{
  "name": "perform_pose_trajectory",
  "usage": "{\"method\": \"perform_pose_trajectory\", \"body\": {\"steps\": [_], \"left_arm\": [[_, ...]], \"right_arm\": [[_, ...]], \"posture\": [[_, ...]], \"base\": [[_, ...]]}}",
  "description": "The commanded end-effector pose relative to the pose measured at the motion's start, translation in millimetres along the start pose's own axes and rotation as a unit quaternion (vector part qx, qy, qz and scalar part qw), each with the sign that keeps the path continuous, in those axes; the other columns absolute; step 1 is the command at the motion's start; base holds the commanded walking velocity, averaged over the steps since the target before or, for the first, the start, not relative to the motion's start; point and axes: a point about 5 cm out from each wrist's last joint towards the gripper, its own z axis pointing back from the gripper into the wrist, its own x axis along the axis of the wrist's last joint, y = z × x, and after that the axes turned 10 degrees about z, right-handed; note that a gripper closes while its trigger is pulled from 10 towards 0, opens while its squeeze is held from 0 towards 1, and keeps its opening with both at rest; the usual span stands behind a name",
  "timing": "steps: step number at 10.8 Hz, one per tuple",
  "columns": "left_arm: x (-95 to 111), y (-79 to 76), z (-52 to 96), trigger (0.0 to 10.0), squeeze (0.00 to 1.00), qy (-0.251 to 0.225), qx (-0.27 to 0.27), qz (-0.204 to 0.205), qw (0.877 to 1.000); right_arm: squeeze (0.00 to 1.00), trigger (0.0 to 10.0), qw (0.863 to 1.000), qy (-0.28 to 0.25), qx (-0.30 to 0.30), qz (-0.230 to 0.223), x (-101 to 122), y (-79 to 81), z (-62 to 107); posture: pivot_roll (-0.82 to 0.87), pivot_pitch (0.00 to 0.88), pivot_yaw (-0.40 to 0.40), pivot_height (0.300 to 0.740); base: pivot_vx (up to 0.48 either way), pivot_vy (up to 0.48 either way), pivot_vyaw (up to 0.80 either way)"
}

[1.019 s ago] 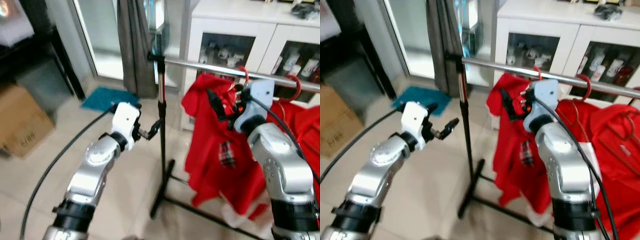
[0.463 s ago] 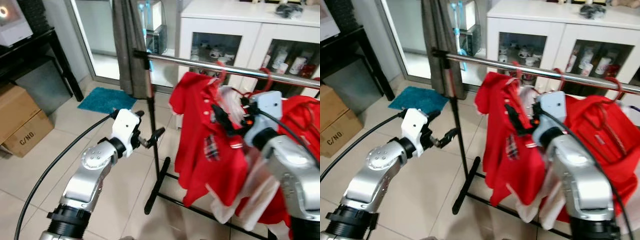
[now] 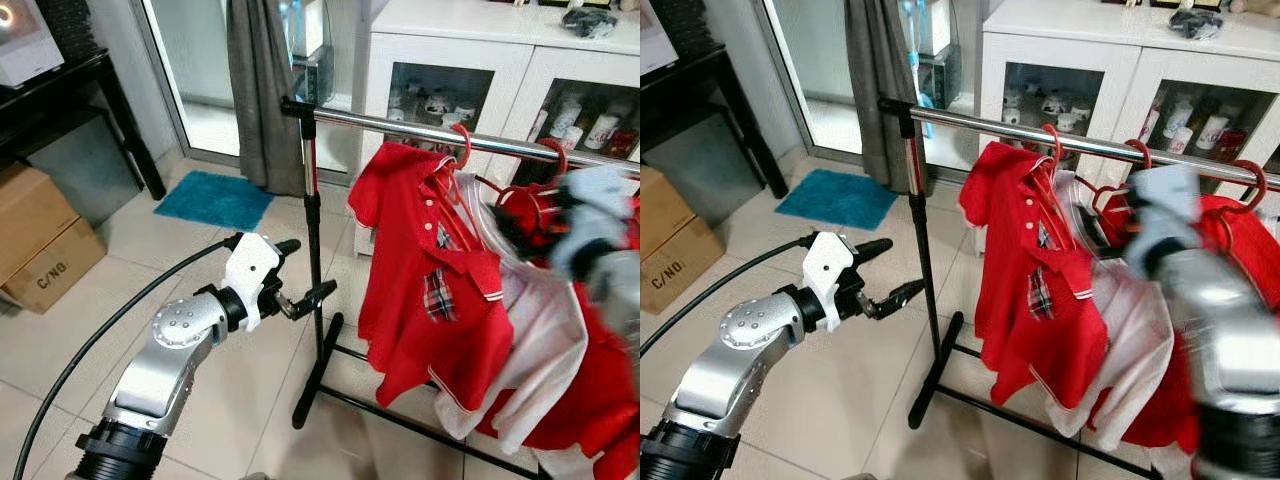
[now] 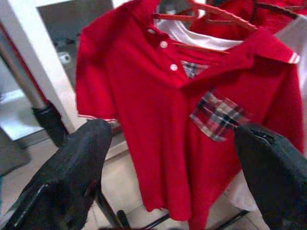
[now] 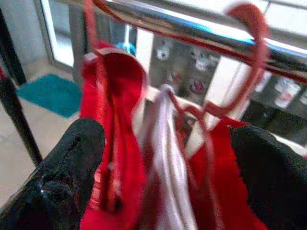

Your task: Hang hanger

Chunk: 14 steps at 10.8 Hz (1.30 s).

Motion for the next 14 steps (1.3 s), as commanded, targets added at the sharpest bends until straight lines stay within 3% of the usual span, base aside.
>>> {"method": "perform_pose_trajectory", "body": {"steps": [1,3,4,5,6,7,10,14], "left_arm": [[2.9,-2.2,0.3,10.0,0.53,0.002,-0.011,-0.006,1.000],[9.0,-9.5,1.4,10.0,0.54,0.013,-0.053,-0.022,0.998],[18.3,-13.5,-1.2,10.0,0.54,0.010,-0.077,-0.027,0.997],[24.7,-16.2,-3.7,10.0,0.53,0.006,-0.090,-0.035,0.995],[27.6,-18.9,-5.6,10.0,0.54,0.011,-0.102,-0.037,0.994],[25.6,-19.6,-5.3,10.0,0.53,0.019,-0.106,-0.035,0.994],[24.3,-19.8,-5.0,10.0,0.54,0.028,-0.111,-0.029,0.993],[24.5,-20.6,-3.8,10.0,0.54,0.029,-0.111,-0.027,0.993]], "right_arm": [[0.00,10.0,1.000,0.006,-0.002,-0.007,-0.6,-4.6,0.7],[0.00,10.0,0.998,0.053,0.014,-0.021,-18.8,-19.3,-8.8],[0.00,10.0,0.998,0.041,0.027,-0.032,-20.6,-20.7,-18.5],[0.00,4.0,0.999,0.040,0.027,-0.026,-22.9,-24.6,-26.0],[0.00,0.9,0.999,0.038,0.027,-0.026,-23.4,-31.5,-35.7],[0.00,0.0,0.999,0.037,0.030,-0.025,-22.3,-34.5,-40.3],[0.00,0.0,0.997,0.051,0.059,0.003,-21.0,-37.1,-62.4],[0.00,0.0,0.996,0.071,0.057,-0.004,-23.1,-40.3,-73.1]], "posture": [[-0.13,0.000,0.046,0.740],[-0.15,0.000,0.053,0.740],[-0.15,0.000,0.055,0.740],[-0.15,0.000,0.051,0.740],[-0.15,0.000,0.050,0.740],[-0.15,0.000,0.049,0.740],[-0.15,0.000,0.048,0.740],[-0.15,0.000,0.042,0.740]], "base": [[0.000,0.000,0.00],[0.000,0.000,0.00],[0.000,0.000,0.00],[0.000,0.000,0.00],[0.000,0.000,0.00],[0.000,0.000,0.00],[0.000,0.000,0.00],[0.000,0.000,0.00]]}}
